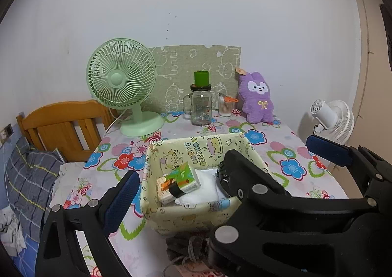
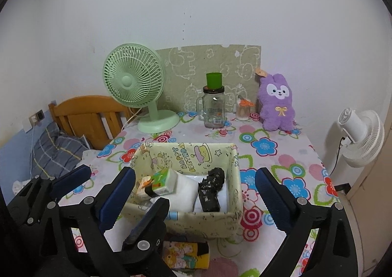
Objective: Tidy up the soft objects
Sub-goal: 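Withdraw both grippers from the basket toward the remaining pile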
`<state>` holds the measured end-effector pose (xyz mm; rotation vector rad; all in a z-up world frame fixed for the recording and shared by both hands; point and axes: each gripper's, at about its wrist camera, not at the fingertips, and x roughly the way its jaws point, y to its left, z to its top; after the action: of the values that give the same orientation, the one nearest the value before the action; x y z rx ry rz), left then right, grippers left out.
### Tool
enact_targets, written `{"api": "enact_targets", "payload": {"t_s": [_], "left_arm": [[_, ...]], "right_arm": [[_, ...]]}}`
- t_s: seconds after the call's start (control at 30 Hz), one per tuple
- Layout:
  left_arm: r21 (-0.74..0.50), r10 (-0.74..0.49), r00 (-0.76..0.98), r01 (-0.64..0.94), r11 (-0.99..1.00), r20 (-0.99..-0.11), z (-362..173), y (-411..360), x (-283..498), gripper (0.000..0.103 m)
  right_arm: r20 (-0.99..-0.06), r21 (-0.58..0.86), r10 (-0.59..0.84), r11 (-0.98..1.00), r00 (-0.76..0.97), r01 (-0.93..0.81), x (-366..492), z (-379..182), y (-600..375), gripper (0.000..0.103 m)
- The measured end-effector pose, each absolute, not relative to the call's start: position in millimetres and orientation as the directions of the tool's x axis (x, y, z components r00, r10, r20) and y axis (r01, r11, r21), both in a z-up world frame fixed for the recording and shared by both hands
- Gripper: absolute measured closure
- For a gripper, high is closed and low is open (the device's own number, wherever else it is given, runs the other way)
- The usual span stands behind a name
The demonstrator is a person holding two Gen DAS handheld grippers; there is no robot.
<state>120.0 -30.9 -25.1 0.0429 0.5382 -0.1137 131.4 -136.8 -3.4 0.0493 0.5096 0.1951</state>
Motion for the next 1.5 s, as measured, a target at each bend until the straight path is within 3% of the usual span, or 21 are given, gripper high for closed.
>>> {"api": "enact_targets", "payload": {"t_s": [1.0,1.5], "left_arm": [[-0.007,-0.111,0.865,0.124,0.992,-0.489,-50,-48,46,0.002],[-0.032,-0.119,0.818,0.123,0.992,-0.562,-94,-49,36,0.001]], "right_arm": [[-0.435,0.092,0.132,0.99,0.891,-0.102,48,-27,-155,0.0],[-0.506,0.126,0.139,0.988,0.851,-0.087,36,-74,-159,0.0]]}}
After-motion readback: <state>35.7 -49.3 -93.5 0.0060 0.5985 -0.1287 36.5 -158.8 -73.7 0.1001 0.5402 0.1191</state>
